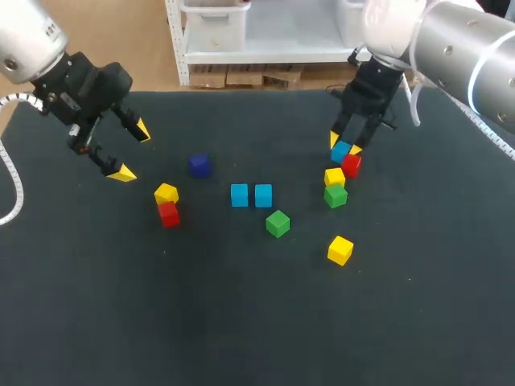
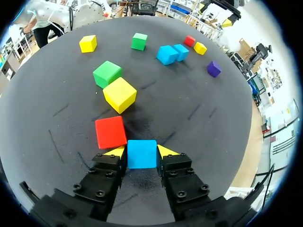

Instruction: Place the blue cubes, place green cubes on the blue cubes, place the yellow cubes on the green cubes, then place the red cubes on the yellow cubes, and place purple cube on the red cubes.

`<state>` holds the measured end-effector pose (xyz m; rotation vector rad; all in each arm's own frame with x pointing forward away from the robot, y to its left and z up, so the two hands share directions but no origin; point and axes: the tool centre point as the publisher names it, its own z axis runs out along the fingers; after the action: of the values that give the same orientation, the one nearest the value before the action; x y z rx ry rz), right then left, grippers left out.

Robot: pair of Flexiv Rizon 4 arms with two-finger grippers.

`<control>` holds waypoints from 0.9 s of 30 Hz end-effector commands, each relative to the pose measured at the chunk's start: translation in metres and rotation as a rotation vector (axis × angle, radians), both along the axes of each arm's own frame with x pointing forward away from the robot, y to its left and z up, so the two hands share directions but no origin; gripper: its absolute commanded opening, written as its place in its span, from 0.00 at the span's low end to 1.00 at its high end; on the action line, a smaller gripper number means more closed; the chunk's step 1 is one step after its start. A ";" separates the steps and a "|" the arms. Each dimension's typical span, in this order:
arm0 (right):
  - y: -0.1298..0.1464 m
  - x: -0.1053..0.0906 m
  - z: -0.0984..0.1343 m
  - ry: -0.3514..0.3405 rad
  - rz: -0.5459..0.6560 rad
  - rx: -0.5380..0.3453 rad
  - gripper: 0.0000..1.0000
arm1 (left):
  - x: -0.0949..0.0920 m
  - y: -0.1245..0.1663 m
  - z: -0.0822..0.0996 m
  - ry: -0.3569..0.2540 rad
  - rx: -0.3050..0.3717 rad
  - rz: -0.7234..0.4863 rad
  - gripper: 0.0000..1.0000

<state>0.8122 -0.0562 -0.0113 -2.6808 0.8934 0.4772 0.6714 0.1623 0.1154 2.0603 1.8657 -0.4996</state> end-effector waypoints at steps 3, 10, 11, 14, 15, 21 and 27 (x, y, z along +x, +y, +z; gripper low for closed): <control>-0.002 0.008 0.008 0.089 0.031 -0.038 0.00 | 0.001 0.001 -0.001 0.001 -0.002 -0.003 1.00; -0.002 0.002 0.029 0.088 -0.033 -0.055 0.00 | 0.001 0.001 -0.001 0.001 -0.002 -0.003 1.00; -0.001 0.000 0.033 0.091 -0.048 -0.052 0.00 | 0.001 0.001 -0.001 0.001 -0.002 -0.003 1.00; 0.001 -0.006 0.048 0.095 -0.093 -0.047 0.00 | 0.001 0.001 -0.001 0.001 -0.002 -0.003 1.00; 0.003 -0.008 0.053 0.100 -0.104 -0.045 0.00 | 0.001 0.001 -0.001 0.001 -0.002 -0.003 1.00; 0.009 -0.025 0.076 0.118 -0.199 -0.038 0.00 | 0.001 0.001 -0.001 0.001 -0.002 -0.003 1.00; 0.012 -0.041 0.091 0.114 -0.303 -0.040 0.00 | 0.001 0.001 -0.001 0.001 -0.002 -0.003 1.00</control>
<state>0.7886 -0.0433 0.0745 -2.5366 1.3131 0.5995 0.6715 0.1623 0.1154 2.0603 1.8658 -0.4996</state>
